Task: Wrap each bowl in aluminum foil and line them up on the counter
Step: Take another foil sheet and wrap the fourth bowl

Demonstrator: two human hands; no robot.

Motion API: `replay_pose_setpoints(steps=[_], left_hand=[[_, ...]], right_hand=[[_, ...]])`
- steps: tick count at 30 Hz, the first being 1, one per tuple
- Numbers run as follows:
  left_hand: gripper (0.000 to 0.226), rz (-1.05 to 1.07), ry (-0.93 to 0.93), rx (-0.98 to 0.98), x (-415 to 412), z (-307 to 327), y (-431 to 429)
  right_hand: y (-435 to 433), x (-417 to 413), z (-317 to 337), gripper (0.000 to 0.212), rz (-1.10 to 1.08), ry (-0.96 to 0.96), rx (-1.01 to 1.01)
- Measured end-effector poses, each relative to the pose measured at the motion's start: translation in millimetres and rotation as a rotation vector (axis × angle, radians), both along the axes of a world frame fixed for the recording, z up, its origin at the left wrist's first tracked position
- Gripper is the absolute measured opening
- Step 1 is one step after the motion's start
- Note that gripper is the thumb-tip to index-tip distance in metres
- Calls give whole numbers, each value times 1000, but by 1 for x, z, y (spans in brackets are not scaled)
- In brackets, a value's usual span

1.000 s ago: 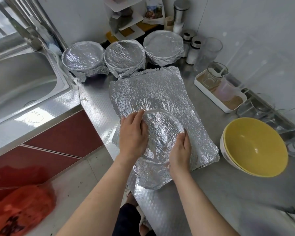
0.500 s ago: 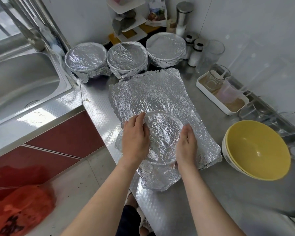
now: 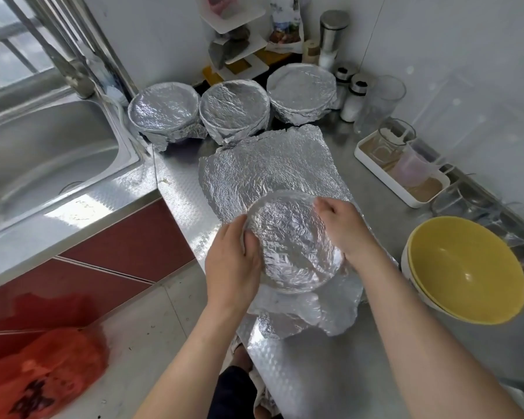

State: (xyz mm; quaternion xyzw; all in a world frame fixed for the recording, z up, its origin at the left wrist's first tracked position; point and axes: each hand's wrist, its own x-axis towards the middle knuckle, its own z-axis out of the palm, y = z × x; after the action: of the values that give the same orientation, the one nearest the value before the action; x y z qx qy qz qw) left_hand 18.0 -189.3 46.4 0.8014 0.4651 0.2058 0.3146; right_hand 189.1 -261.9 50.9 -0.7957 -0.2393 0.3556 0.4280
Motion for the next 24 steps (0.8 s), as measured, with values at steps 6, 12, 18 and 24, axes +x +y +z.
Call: replay_pose_setpoints(steps=[6, 12, 18, 24], left_hand=[[35, 51, 17, -163, -22, -4, -24], [37, 26, 177, -139, -28, -18, -22], [47, -12, -112, -356, 12, -30, 28], [32, 21, -273, -586, 30, -40, 24]], right_hand=[[31, 31, -12, 36, 385, -84, -175], [32, 23, -21, 49, 466, -129, -208], [0, 29, -23, 35, 257, -207, -121], [-11, -1, -45, 32, 96, -203, -122]])
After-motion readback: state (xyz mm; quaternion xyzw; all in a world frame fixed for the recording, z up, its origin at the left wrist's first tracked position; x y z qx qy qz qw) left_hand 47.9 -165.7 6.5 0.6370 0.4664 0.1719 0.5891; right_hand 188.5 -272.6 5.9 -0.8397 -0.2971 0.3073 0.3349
